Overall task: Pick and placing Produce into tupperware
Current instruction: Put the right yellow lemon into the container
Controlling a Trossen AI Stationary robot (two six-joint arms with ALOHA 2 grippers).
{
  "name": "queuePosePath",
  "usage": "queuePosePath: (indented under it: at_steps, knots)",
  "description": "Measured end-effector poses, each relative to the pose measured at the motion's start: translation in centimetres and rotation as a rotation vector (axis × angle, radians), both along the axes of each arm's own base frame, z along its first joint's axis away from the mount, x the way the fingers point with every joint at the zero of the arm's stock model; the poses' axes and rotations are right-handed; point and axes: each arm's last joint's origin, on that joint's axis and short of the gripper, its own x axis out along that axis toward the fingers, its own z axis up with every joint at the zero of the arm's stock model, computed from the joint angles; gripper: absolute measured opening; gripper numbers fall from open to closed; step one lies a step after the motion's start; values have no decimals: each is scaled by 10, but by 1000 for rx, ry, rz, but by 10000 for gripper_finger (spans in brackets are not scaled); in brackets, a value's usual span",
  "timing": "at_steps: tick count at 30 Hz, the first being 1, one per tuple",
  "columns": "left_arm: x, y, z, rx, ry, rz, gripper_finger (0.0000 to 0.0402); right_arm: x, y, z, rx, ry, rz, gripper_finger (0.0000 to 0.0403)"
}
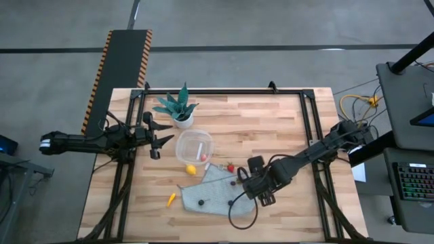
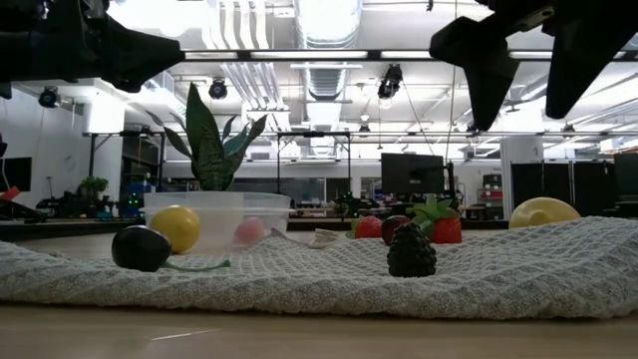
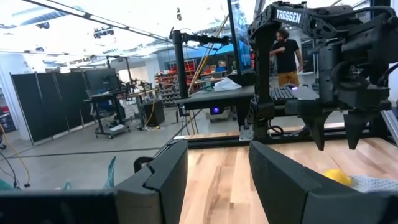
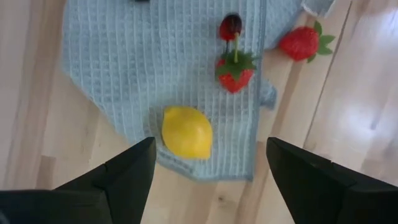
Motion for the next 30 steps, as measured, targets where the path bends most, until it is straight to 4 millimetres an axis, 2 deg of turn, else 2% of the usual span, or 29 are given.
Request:
queuePosePath:
  at_steps: [8,22,30]
  knots:
    - [0,0,0,0,-1,0,157,-1,2,-25,81,-16,16,297]
    - [0,0,0,0,0,0,157,-13,-4,-63,86,-9,-11,297]
    - [0,0,0,0,-1,0,157,-16,-6,-76,99,-25,-30,297]
